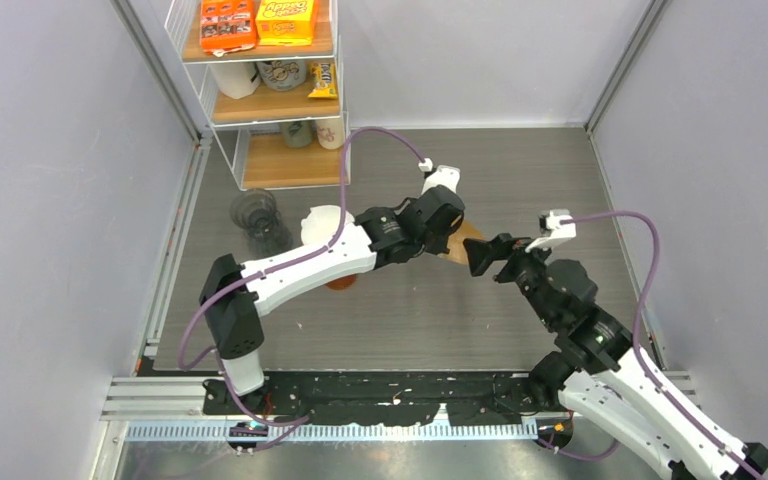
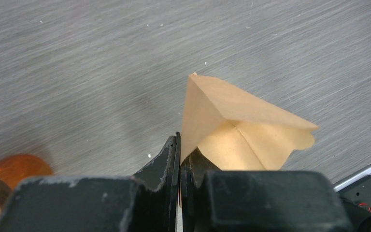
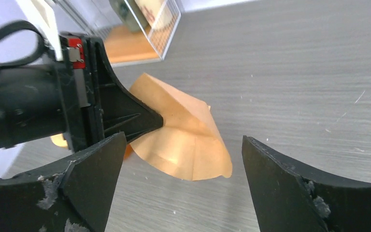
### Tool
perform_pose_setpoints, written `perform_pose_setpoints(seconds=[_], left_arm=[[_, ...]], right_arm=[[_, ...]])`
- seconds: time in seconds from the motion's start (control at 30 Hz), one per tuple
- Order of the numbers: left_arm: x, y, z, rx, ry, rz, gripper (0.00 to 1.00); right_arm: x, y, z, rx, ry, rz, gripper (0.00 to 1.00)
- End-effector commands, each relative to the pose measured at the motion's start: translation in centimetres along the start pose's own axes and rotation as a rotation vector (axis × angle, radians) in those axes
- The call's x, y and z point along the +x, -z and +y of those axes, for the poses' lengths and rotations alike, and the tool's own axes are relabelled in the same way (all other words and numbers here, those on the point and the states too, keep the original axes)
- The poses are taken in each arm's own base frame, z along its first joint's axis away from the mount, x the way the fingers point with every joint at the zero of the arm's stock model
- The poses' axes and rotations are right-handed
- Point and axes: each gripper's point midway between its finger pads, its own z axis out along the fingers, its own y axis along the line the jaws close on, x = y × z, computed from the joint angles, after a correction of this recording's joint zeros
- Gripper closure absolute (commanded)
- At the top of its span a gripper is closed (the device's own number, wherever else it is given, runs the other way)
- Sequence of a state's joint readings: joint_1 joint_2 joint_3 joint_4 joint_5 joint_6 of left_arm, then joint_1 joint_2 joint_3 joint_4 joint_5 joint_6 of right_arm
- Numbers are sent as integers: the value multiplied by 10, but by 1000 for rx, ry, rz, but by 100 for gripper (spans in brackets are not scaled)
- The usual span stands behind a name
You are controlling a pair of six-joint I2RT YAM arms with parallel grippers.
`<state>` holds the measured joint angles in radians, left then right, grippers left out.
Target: Place the coffee filter in the dripper
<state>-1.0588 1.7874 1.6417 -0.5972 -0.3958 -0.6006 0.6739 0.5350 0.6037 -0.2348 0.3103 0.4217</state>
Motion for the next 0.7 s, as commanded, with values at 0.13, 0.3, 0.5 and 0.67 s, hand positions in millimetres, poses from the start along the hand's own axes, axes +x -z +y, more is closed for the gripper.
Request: perform_pose_setpoints(seconds=[0.13,0.3,0.5,0.67], left_arm=[[-72,44,27,44,50,-162,92],[-99,69,68,-4,80,-219,93],[-119,124,137,-141,139,-345,91],[-104,158,209,-270,277,-383,88]], right_arm=[[-40,22,-37,149,-103,-273,4],[-32,25,-65,282,-113,-296,5],[-27,30,-84,379,-95,-302,5],[-24,32,-88,397,-90,-293,5]])
